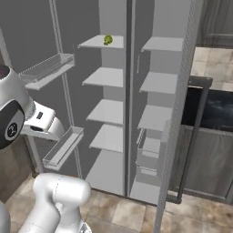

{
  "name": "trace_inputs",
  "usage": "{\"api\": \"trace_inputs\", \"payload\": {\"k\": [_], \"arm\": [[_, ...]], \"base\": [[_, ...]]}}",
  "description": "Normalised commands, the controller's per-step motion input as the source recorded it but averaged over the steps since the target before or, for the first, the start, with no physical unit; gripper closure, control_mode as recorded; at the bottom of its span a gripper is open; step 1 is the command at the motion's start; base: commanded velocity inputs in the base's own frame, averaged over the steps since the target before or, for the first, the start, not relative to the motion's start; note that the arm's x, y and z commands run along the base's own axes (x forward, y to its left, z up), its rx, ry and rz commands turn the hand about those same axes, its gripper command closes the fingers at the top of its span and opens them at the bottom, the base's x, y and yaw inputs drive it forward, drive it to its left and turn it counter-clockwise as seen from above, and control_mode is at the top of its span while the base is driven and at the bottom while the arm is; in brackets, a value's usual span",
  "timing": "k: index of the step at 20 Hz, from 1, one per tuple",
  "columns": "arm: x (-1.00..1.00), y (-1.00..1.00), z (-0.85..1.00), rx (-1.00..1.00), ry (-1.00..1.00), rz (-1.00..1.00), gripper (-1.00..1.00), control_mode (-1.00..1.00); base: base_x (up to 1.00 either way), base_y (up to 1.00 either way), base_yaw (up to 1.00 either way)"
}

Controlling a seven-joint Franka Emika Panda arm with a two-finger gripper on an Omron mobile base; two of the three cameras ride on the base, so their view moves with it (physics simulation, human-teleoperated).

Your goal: Gather the corn and broccoli from the fridge and place them on a tray on the dining counter. Then gather the steak and fish from the fridge and place them on the other tray.

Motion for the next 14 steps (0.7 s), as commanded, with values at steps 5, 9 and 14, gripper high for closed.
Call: {"api": "trace_inputs", "payload": {"k": [5, 9, 14], "arm": [[0.0, 0.0, 0.0, 0.0, 0.0, 0.0, -1.0, 1.0], [0.0, 0.0, 0.0, 0.0, 0.0, 0.0, -1.0, 1.0], [0.0, 0.0, 0.0, 0.0, 0.0, 0.0, -1.0, 1.0]], "base": [[0.72, -0.04, 0.0], [0.73, -0.05, 0.0], [0.69, -0.03, 0.0]]}}
